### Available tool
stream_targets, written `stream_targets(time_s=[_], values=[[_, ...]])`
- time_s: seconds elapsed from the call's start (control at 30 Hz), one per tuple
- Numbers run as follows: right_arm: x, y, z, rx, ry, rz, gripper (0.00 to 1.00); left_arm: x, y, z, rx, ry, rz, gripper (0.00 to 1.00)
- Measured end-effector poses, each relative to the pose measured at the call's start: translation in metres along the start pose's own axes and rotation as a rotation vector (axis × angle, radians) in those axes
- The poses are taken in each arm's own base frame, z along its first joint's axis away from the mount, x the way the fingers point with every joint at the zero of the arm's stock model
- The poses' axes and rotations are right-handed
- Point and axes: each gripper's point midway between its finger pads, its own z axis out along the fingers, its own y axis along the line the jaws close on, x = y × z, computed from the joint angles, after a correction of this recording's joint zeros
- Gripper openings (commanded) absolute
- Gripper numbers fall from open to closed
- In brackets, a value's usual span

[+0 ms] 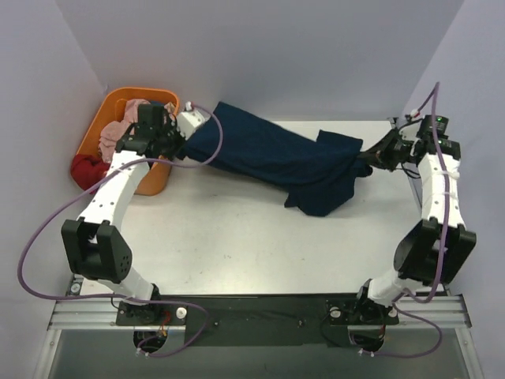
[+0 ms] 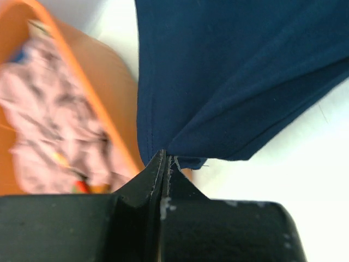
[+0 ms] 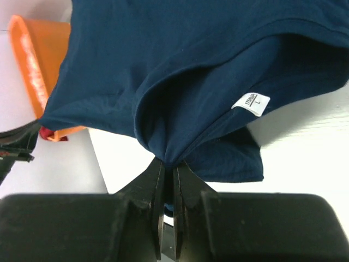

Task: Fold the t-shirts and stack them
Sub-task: Flatten out the tshirt

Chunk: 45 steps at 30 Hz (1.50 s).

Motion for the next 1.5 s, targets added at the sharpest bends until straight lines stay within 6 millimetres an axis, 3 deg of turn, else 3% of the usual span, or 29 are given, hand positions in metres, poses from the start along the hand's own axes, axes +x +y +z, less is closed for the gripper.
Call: stream_targets(time_s=[0.13, 0.23, 0.27, 0.3, 0.37, 0.4, 0.43, 0.5, 0.6, 0.7, 0.77, 0.9, 1.0, 1.07, 1.23, 1.37, 1.5], values=[[0.017, -0.054, 0.055, 0.112, 0.149, 0.047, 0.00, 0.067, -0.055, 0.027, 0.133, 0.149, 0.007, 0.00], [0.004, -0.083, 0.098, 0.184, 0.206, 0.036, 0.00, 0.095, -0.083, 0.039, 0.199, 0.208, 0.017, 0.00], [-0.005, -0.092, 0.113, 0.211, 0.207, 0.022, 0.05, 0.100, -0.091, 0.043, 0.214, 0.219, 0.020, 0.00], [-0.013, -0.101, 0.127, 0.238, 0.205, 0.008, 0.12, 0.102, -0.094, 0.046, 0.219, 0.221, 0.021, 0.00], [-0.026, -0.117, 0.150, 0.289, 0.196, -0.010, 0.53, 0.103, -0.095, 0.050, 0.217, 0.217, 0.020, 0.00], [-0.030, -0.123, 0.159, 0.310, 0.194, -0.019, 0.67, 0.102, -0.094, 0.052, 0.211, 0.210, 0.018, 0.00], [-0.032, -0.128, 0.167, 0.330, 0.195, -0.029, 0.77, 0.099, -0.093, 0.053, 0.203, 0.200, 0.015, 0.00], [-0.039, -0.138, 0.176, 0.379, 0.183, -0.066, 0.82, 0.097, -0.092, 0.054, 0.197, 0.190, 0.010, 0.00], [-0.036, -0.147, 0.178, 0.451, 0.188, -0.088, 0.82, 0.098, -0.097, 0.056, 0.206, 0.189, 0.004, 0.00], [-0.029, -0.156, 0.162, 0.559, 0.189, -0.120, 0.84, 0.104, -0.109, 0.056, 0.236, 0.198, -0.006, 0.00], [-0.016, -0.158, 0.137, 0.636, 0.187, -0.145, 0.84, 0.106, -0.116, 0.056, 0.251, 0.203, -0.015, 0.00], [0.014, -0.143, 0.072, 0.732, 0.136, -0.202, 0.76, 0.105, -0.122, 0.055, 0.267, 0.206, -0.035, 0.00], [0.044, -0.128, 0.047, 0.706, 0.095, -0.219, 0.75, 0.105, -0.124, 0.055, 0.272, 0.206, -0.047, 0.00], [0.067, -0.127, 0.048, 0.692, 0.116, -0.224, 0.75, 0.105, -0.125, 0.055, 0.275, 0.207, -0.051, 0.00], [0.129, -0.148, 0.088, 0.704, 0.269, -0.209, 0.75, 0.106, -0.126, 0.054, 0.280, 0.210, -0.060, 0.00], [0.148, -0.163, 0.115, 0.718, 0.326, -0.180, 0.71, 0.106, -0.127, 0.054, 0.282, 0.210, -0.065, 0.00], [0.148, -0.163, 0.130, 0.716, 0.322, -0.175, 0.34, 0.106, -0.127, 0.054, 0.283, 0.210, -0.066, 0.00]])
